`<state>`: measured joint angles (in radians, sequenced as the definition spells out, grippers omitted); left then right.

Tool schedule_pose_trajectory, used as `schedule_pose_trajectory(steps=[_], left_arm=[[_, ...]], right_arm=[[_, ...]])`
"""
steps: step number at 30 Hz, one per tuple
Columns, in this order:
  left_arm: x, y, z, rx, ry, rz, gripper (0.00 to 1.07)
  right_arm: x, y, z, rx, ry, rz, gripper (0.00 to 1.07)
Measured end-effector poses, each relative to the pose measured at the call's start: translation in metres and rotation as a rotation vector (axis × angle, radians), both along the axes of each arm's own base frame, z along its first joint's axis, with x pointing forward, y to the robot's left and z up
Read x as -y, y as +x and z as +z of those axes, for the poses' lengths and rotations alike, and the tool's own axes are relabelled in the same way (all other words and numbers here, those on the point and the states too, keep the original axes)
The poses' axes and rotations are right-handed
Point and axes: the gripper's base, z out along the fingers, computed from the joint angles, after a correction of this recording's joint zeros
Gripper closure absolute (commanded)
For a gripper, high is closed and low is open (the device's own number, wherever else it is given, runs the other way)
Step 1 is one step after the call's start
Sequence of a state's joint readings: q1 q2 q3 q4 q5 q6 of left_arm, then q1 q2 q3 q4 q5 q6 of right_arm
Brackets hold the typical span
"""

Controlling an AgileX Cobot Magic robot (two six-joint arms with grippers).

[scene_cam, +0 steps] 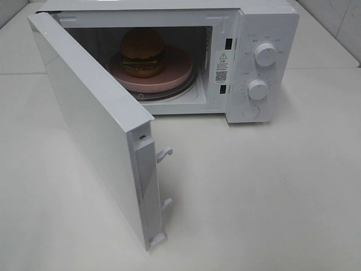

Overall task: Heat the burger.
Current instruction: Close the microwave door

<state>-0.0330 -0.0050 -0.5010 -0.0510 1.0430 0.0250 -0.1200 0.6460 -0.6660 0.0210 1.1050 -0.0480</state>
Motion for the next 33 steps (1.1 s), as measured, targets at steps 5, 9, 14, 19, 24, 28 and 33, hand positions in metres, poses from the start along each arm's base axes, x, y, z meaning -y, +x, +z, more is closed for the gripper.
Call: schedule_pose_trajectory(steps=[5, 9, 14, 19, 24, 28, 33], left_arm=[[0.0, 0.0, 0.0, 0.0, 0.0, 0.0, 0.07], [0.0, 0.0, 0.0, 0.0, 0.0, 0.0, 0.07], [0.0, 0.0, 0.0, 0.0, 0.0, 0.0, 0.07], [0.0, 0.0, 0.0, 0.0, 0.0, 0.0, 0.07], [0.0, 0.0, 0.0, 0.0, 0.0, 0.0, 0.07], [0.0, 0.0, 0.0, 0.0, 0.0, 0.0, 0.07], [0.0, 0.0, 0.0, 0.0, 0.0, 0.0, 0.07]], right_arm=[[-0.003, -0.023, -0.004, 0.083, -0.013, 0.005, 0.11], [-0.005, -0.04, -0.014, 0.134, -0.03, 0.023, 0.11], [-0.008, -0.051, -0.023, 0.205, -0.023, 0.042, 0.11], [-0.011, -0.057, -0.021, 0.269, -0.024, 0.073, 0.11], [-0.013, -0.069, -0.019, 0.351, -0.026, 0.107, 0.11], [-0.014, -0.075, -0.019, 0.394, -0.032, 0.11, 0.11], [-0.014, -0.082, -0.018, 0.437, -0.038, 0.111, 0.11]])
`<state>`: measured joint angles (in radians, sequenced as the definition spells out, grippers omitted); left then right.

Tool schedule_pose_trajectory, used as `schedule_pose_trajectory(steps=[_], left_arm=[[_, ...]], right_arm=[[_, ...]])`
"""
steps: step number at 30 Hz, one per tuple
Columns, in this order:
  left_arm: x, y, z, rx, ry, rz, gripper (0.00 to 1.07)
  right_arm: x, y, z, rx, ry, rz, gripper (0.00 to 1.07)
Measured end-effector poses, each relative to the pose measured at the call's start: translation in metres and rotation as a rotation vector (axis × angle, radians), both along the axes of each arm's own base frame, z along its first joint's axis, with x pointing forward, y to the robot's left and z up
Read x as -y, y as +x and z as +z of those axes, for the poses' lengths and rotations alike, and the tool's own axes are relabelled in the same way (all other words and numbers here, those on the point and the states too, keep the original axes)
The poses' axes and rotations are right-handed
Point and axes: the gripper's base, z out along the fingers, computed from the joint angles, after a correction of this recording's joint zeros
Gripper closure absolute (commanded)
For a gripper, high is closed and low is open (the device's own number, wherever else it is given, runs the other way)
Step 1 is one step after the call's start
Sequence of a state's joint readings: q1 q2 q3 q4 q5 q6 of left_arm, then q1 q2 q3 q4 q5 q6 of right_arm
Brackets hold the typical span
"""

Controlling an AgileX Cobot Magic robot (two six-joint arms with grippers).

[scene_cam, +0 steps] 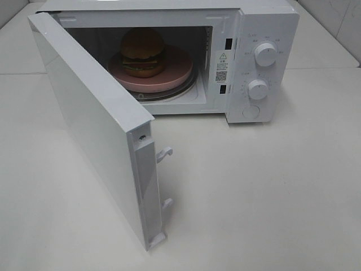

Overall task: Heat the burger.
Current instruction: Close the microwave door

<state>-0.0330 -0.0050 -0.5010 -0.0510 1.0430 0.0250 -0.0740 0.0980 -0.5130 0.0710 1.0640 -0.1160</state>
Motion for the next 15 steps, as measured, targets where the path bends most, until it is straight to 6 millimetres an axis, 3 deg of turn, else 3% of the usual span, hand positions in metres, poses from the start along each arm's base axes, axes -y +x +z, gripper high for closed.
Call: schedule_pose_trajectory(steps=[15], left_arm=[[0.0, 0.0, 0.0, 0.0, 0.0, 0.0, 0.07]], right_arm=[[-0.001, -0.015, -0.002, 0.096, -0.007, 0.0, 0.11]])
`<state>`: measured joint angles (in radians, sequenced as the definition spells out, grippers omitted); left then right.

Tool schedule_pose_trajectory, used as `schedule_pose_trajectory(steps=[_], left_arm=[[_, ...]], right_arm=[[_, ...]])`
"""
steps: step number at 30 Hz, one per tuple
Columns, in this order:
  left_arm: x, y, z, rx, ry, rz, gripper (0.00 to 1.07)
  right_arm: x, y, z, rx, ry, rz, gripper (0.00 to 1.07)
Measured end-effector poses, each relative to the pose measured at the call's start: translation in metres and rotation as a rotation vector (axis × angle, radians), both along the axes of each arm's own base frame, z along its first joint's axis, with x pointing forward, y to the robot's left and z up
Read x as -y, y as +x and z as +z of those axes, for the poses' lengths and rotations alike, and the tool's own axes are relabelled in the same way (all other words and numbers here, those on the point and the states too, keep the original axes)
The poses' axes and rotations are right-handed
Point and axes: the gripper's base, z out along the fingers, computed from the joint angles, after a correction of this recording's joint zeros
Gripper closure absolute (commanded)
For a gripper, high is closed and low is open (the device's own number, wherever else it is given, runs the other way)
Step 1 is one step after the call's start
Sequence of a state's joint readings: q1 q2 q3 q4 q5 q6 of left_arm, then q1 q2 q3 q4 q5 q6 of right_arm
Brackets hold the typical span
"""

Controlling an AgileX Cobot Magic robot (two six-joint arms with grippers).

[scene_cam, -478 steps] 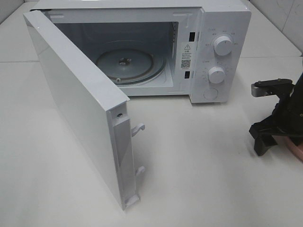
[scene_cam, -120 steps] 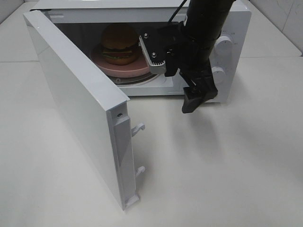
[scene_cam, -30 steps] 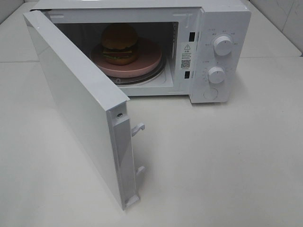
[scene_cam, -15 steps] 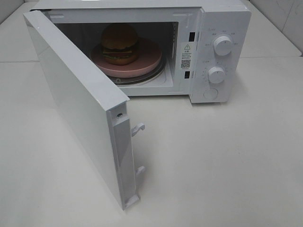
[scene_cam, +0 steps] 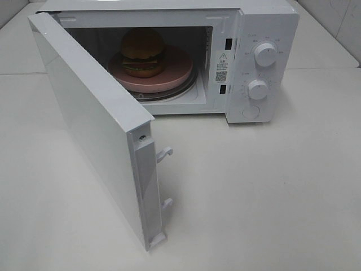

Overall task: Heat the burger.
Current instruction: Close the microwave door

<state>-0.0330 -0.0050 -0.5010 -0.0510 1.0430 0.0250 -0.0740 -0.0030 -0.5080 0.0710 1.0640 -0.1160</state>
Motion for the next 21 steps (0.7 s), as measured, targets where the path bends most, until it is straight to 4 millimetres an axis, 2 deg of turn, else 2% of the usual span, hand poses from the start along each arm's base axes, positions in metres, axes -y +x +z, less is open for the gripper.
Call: schedule_pose_trajectory(steps=[21], left_arm=[[0.0, 0.0, 0.0, 0.0, 0.0, 0.0, 0.07]], right_arm=[[0.0, 0.0001, -0.0009, -0.003, 0.0, 0.0, 0.11]])
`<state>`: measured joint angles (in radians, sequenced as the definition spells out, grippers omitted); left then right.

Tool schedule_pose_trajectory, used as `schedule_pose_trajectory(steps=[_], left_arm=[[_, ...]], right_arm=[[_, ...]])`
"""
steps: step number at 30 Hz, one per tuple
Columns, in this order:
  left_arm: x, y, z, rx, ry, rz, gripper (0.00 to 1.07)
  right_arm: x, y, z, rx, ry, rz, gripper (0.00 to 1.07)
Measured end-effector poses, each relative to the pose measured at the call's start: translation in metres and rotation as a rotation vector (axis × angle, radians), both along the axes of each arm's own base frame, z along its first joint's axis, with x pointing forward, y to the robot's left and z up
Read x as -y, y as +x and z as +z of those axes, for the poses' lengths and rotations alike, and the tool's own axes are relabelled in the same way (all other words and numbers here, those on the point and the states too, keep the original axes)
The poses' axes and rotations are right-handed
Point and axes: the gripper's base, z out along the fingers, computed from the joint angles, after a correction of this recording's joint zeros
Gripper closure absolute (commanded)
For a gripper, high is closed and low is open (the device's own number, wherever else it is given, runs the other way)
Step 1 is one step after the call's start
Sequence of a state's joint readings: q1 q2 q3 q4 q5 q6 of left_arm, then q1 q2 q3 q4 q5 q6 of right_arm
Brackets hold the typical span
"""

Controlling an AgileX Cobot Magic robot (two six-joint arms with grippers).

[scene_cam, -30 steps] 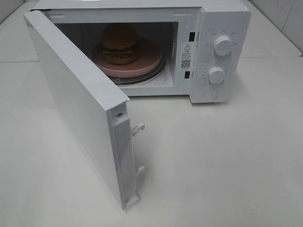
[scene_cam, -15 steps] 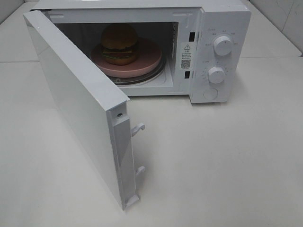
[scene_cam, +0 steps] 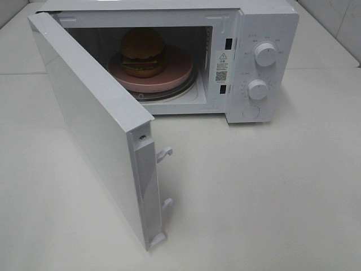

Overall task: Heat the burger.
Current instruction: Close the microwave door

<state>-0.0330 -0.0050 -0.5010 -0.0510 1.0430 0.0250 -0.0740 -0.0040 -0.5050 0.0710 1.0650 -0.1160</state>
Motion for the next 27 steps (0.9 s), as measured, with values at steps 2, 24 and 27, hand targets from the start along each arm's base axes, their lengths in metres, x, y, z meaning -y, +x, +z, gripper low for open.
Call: schedule_pose_trajectory(steps=[2, 24, 27], left_arm=[[0.0, 0.0, 0.0, 0.0, 0.0, 0.0, 0.07], [0.0, 0.0001, 0.0002, 0.003, 0.001, 0.0, 0.07], [-0.0001, 0.0011, 0.0078, 0.043, 0.001, 0.0, 0.07]], right_arm=[[0.0, 0.0, 0.0, 0.0, 0.0, 0.0, 0.11], [-0.0002, 0.0, 0.0, 0.0, 0.002, 0.001, 0.11], [-0.0002, 0.0, 0.0, 0.0, 0.002, 0.001, 0.11]])
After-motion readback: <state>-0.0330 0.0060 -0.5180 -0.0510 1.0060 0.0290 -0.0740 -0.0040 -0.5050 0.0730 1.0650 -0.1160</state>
